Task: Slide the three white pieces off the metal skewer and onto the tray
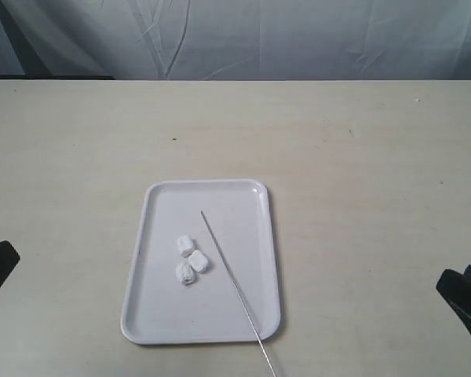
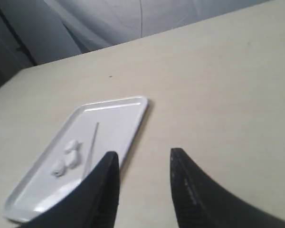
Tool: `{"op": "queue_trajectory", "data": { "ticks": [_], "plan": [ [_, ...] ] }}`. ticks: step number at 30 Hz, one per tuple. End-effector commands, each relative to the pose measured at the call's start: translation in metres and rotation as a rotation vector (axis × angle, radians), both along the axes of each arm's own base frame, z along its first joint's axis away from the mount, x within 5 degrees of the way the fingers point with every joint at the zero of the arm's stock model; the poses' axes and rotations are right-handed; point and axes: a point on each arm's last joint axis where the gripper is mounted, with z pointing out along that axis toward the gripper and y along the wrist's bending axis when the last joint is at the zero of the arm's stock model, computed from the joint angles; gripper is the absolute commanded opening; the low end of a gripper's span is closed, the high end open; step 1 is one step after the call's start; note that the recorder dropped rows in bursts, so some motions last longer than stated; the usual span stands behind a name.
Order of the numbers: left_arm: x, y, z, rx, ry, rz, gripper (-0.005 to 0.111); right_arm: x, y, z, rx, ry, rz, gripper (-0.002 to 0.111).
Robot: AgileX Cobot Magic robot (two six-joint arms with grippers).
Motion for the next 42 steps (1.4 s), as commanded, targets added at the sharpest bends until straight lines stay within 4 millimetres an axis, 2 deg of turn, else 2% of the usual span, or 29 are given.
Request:
{"op": "queue_trajectory", "data": {
  "ticks": [1,2,4,5,7,9,11,12,14,15,22,25,29,42],
  "plan": [
    [0.001,0.002,-0.001,-0.001,-0.005,0.019,0.041,0.007,-0.014,0.002,-0.316,-0.171,-0.084,0.035],
    [0.002,0.003,0.0,0.0,-0.015,0.042,0.04,0.008,-0.016,0.002,-0.369,-0.195,-0.095,0.035],
    [0.004,0.01,0.003,0.035,-0.064,0.118,0.029,0.009,-0.02,0.002,-0.489,-0.229,-0.103,0.035],
    [0.007,0.02,0.007,0.049,-0.112,0.226,0.016,0.009,-0.021,0.001,-0.533,-0.23,-0.099,0.035],
    [0.009,0.036,0.014,0.059,-0.188,0.409,0.0,0.008,-0.022,-0.001,-0.516,-0.207,-0.105,0.035],
    [0.009,0.045,0.017,0.158,-0.234,0.507,0.0,0.008,-0.022,-0.001,-0.456,-0.182,-0.127,0.035],
    [0.009,0.045,0.017,0.269,-0.259,0.506,0.0,0.009,-0.024,-0.001,-0.431,-0.167,-0.165,0.035],
    [0.009,0.043,0.018,0.468,-0.302,0.476,0.0,0.009,-0.025,-0.001,-0.413,-0.154,-0.193,0.035],
    [0.009,0.04,0.018,0.663,-0.355,0.432,0.0,0.01,-0.028,-0.001,-0.385,-0.131,-0.258,0.035],
    [0.009,0.039,0.018,0.695,-0.367,0.42,0.0,0.01,-0.029,-0.001,-0.378,-0.124,-0.282,0.035],
    [0.009,0.035,0.019,0.641,-0.378,0.384,0.0,0.01,-0.032,-0.002,-0.332,-0.088,-0.348,0.035],
    [0.005,0.038,0.037,0.645,-0.417,0.431,0.0,0.01,-0.035,-0.001,-0.354,-0.096,-0.369,0.035],
    [0.002,0.04,0.049,0.644,-0.439,0.47,0.0,0.011,-0.038,-0.001,-0.384,-0.102,-0.398,0.035],
    [0.002,0.041,0.049,0.647,-0.438,0.474,0.0,0.011,-0.038,-0.001,-0.481,-0.124,-0.369,0.035]
  ]
}}
